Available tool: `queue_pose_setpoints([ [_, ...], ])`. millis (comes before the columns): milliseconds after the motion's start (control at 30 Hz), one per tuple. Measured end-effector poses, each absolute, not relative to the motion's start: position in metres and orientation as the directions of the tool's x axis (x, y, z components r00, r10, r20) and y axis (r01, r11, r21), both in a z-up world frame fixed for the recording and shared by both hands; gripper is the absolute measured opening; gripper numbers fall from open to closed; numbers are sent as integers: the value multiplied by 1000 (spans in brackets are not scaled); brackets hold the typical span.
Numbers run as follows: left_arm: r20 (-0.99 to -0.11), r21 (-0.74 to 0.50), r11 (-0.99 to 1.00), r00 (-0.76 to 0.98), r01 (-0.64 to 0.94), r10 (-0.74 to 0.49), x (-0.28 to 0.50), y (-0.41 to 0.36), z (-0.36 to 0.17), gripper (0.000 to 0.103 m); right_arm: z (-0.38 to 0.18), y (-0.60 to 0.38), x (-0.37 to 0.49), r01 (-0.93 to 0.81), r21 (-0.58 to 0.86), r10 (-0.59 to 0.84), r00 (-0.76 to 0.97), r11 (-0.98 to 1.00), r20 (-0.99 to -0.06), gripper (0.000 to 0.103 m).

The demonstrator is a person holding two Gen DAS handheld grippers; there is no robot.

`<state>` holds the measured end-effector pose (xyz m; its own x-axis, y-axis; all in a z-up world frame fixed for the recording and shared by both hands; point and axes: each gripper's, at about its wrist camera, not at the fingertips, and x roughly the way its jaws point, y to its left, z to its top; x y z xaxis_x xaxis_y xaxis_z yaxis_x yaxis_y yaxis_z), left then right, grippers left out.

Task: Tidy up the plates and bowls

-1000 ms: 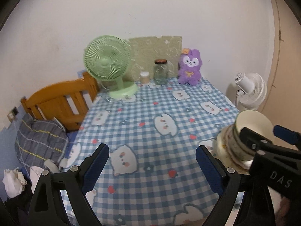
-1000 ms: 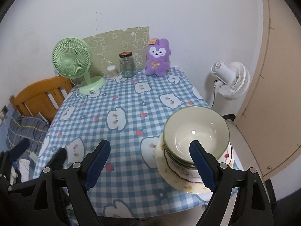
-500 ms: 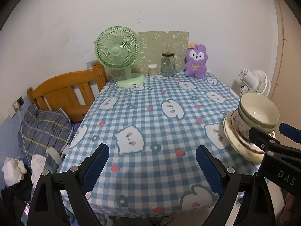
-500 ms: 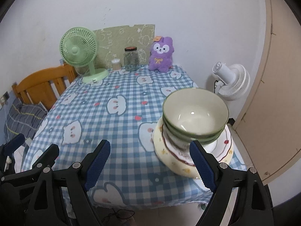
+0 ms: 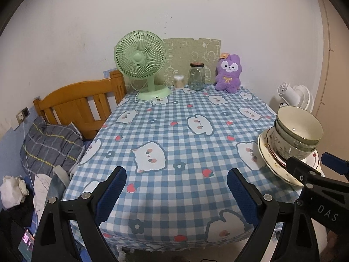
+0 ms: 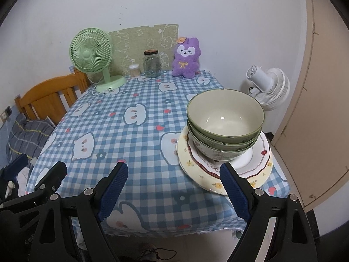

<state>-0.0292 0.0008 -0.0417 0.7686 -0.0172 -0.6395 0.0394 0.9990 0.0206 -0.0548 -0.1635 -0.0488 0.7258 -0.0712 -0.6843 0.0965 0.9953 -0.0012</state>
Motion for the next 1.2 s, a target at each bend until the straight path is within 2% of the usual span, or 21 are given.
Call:
queue_pose_setpoints([
  [633, -656, -11, 1000, 754, 20, -22, -28, 5, -43, 103, -49, -164, -55, 94, -3, -71, 720, 996, -691, 88],
  [1200, -659, -13, 1000, 752, 23, -25, -27, 5, -44, 103, -51, -165, -50, 94, -10, -74, 709, 996, -701, 88],
])
